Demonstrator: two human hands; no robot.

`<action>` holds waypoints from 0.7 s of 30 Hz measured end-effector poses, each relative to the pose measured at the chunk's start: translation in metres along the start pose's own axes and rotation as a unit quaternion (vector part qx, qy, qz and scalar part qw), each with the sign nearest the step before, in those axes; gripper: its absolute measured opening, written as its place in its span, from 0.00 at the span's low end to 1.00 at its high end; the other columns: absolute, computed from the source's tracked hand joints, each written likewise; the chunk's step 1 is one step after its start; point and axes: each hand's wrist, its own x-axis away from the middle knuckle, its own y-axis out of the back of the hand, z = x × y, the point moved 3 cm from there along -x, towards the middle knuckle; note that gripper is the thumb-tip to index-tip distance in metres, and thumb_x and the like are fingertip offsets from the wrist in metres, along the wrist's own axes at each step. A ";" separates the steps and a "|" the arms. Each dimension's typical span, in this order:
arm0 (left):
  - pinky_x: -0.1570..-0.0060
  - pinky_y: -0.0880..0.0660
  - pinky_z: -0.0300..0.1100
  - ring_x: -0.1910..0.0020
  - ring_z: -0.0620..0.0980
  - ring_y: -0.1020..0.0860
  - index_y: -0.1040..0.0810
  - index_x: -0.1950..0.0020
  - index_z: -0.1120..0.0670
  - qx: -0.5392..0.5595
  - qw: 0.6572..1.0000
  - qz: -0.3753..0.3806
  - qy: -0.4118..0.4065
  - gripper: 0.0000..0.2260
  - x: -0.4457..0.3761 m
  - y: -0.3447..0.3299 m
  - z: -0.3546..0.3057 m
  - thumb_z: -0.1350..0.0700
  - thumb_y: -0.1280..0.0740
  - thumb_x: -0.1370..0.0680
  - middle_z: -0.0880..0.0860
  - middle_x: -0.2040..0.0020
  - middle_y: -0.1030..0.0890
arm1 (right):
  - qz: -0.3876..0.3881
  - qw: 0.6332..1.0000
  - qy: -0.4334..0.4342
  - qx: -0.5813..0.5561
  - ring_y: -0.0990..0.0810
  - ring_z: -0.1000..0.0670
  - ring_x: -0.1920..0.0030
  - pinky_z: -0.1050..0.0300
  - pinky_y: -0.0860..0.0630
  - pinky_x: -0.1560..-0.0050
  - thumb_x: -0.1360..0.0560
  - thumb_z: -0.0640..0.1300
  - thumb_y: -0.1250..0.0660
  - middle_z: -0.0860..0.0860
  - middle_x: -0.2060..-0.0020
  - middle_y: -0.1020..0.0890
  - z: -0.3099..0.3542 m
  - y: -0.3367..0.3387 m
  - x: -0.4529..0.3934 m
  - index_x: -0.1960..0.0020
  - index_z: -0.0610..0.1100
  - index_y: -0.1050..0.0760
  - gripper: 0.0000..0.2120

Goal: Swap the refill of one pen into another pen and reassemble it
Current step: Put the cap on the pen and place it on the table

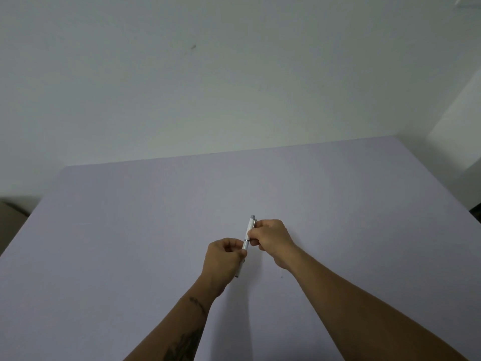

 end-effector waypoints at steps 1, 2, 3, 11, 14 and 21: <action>0.68 0.21 0.39 0.65 0.50 0.20 0.18 0.56 0.56 -0.008 1.000 -0.010 -0.003 0.04 0.001 0.000 0.001 0.63 0.29 0.28 0.55 0.63 0.17 | 0.006 1.000 -0.004 0.004 0.20 0.52 0.66 0.58 0.25 0.63 0.30 0.36 0.32 0.48 0.66 0.17 -0.002 0.001 -0.001 0.60 0.40 0.18 0.04; 0.70 0.23 0.37 0.64 0.50 0.20 0.19 0.55 0.56 -0.014 1.000 -0.019 -0.007 0.04 0.000 0.001 0.001 0.62 0.28 0.28 0.55 0.62 0.18 | 0.013 1.000 -0.008 0.008 0.20 0.52 0.65 0.58 0.25 0.64 0.30 0.36 0.31 0.48 0.65 0.17 -0.003 0.001 -0.002 0.58 0.39 0.17 0.04; 0.70 0.24 0.36 0.64 0.50 0.21 0.20 0.54 0.56 -0.016 0.999 -0.025 -0.011 0.05 0.000 0.001 0.001 0.61 0.27 0.28 0.55 0.62 0.18 | 0.022 1.000 -0.011 0.011 0.20 0.52 0.65 0.59 0.24 0.64 0.29 0.36 0.31 0.48 0.64 0.17 -0.003 0.001 -0.003 0.55 0.38 0.18 0.05; 0.56 0.21 0.47 0.59 0.52 0.21 0.23 0.51 0.54 -0.095 0.992 -0.058 -0.054 0.05 -0.015 -0.001 0.001 0.56 0.31 0.25 0.53 0.54 0.19 | -0.036 0.999 -0.018 0.032 0.20 0.47 0.62 0.52 0.22 0.61 0.27 0.37 0.35 0.44 0.59 0.18 -0.002 0.009 -0.021 0.49 0.36 0.21 0.09; 0.40 0.25 0.47 0.41 0.53 0.24 0.28 0.34 0.53 -0.284 0.954 -0.024 -0.092 0.18 -0.023 0.001 0.019 0.53 0.34 0.23 0.53 0.35 0.25 | -0.043 0.990 -0.015 0.131 0.23 0.46 0.63 0.53 0.25 0.62 0.30 0.38 0.37 0.45 0.60 0.20 -0.010 0.016 -0.028 0.49 0.36 0.23 0.11; 0.27 0.49 0.64 0.22 0.58 0.58 0.57 0.22 0.51 -0.568 0.813 0.086 -0.093 0.39 -0.032 -0.001 0.066 0.38 0.42 0.24 0.56 0.20 0.60 | -0.026 0.946 -0.015 0.322 0.23 0.48 0.59 0.57 0.30 0.65 0.31 0.41 0.36 0.50 0.57 0.24 -0.030 0.002 -0.030 0.45 0.46 0.27 0.14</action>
